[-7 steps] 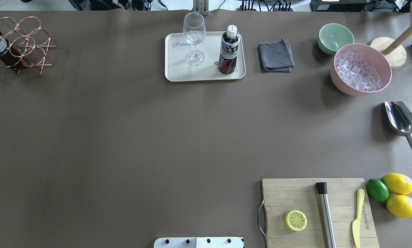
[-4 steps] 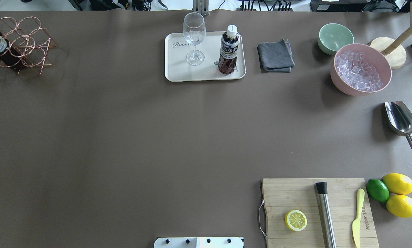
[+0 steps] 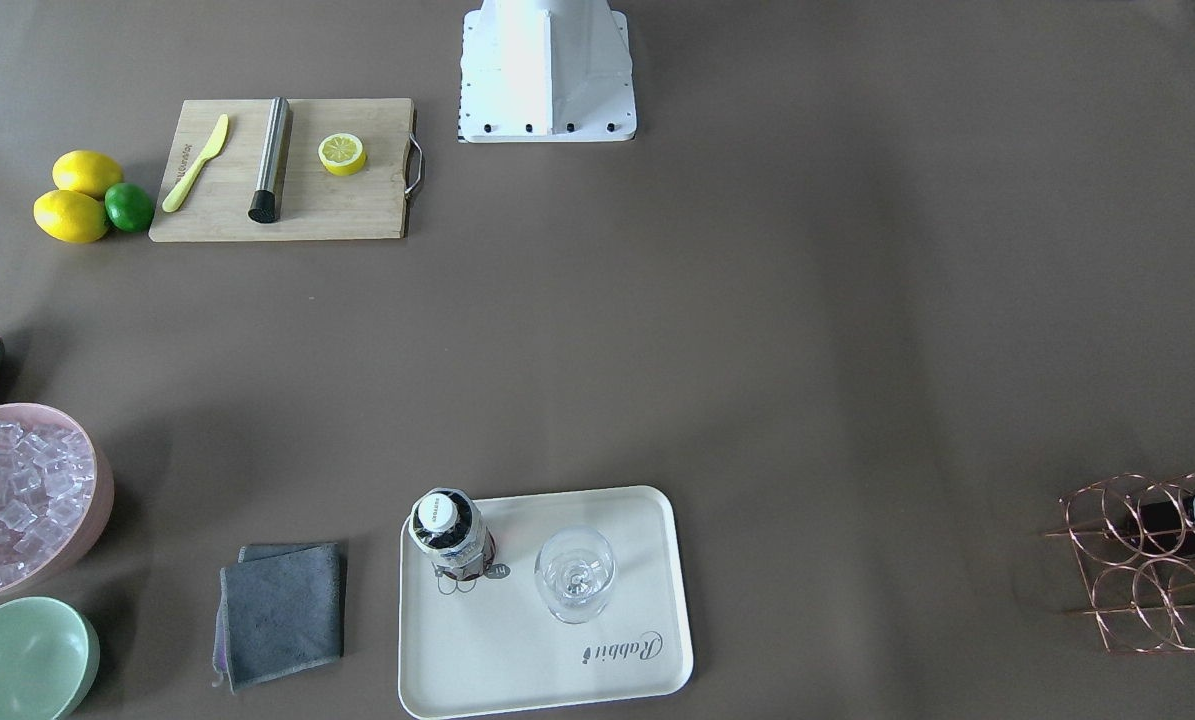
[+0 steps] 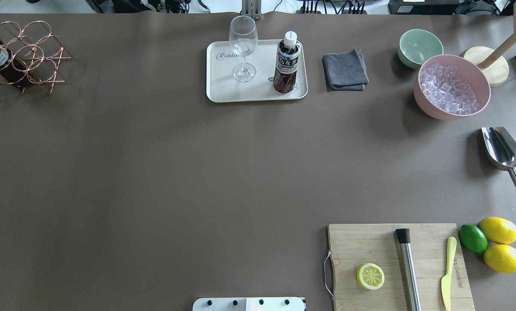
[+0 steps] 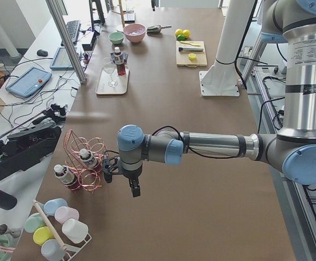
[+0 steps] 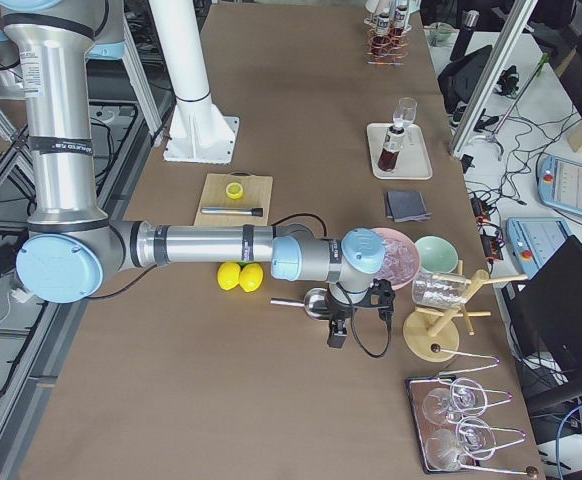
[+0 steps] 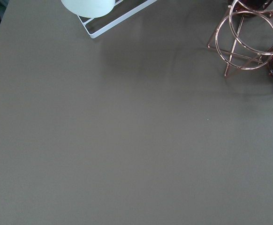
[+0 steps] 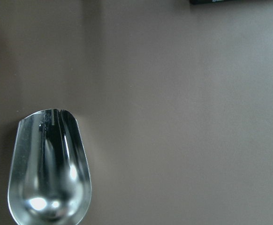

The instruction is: Take tea from basket to plate

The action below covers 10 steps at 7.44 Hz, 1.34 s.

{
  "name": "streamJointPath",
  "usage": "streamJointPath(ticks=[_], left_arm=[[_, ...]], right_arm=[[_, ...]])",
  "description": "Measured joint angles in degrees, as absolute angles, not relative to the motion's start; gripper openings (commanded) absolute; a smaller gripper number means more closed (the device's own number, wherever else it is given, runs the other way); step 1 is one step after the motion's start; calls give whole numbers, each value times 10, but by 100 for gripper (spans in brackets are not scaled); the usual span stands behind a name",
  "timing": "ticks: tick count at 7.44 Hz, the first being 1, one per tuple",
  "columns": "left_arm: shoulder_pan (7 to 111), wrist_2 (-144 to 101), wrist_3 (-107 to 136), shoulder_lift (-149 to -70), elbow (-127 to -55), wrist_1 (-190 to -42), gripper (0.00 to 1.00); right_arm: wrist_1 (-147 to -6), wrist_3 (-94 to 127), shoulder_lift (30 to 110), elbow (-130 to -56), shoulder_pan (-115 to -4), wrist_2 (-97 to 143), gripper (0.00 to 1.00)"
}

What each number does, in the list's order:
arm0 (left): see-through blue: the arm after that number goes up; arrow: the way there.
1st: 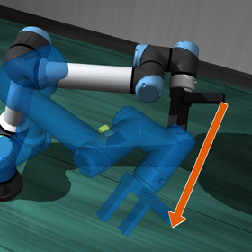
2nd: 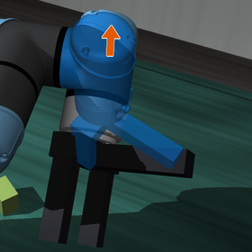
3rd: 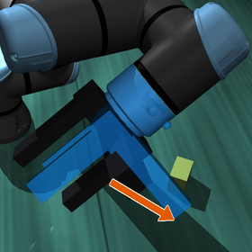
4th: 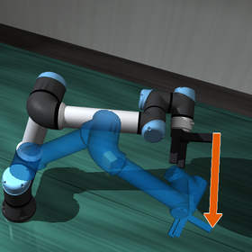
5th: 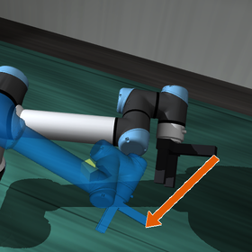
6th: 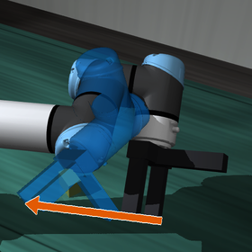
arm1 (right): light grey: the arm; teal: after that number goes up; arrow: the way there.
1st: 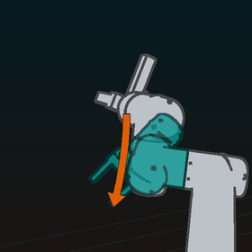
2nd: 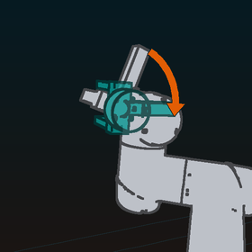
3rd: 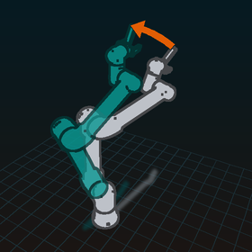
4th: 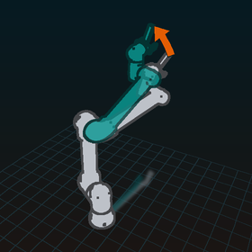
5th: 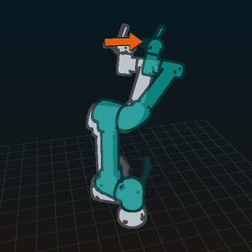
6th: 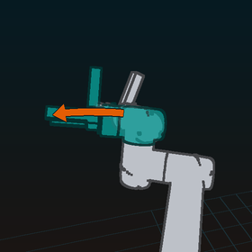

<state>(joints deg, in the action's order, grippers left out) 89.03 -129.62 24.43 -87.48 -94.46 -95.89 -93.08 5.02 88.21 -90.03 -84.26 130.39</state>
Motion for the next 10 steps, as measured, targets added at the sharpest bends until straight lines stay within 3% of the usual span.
streamJointPath(ticks=[10], left_arm=[[890, -1291, 168, -871, -944, -983, 98]], right_arm=[[-931, 51, 882, -898, -842, 1304, 100]])
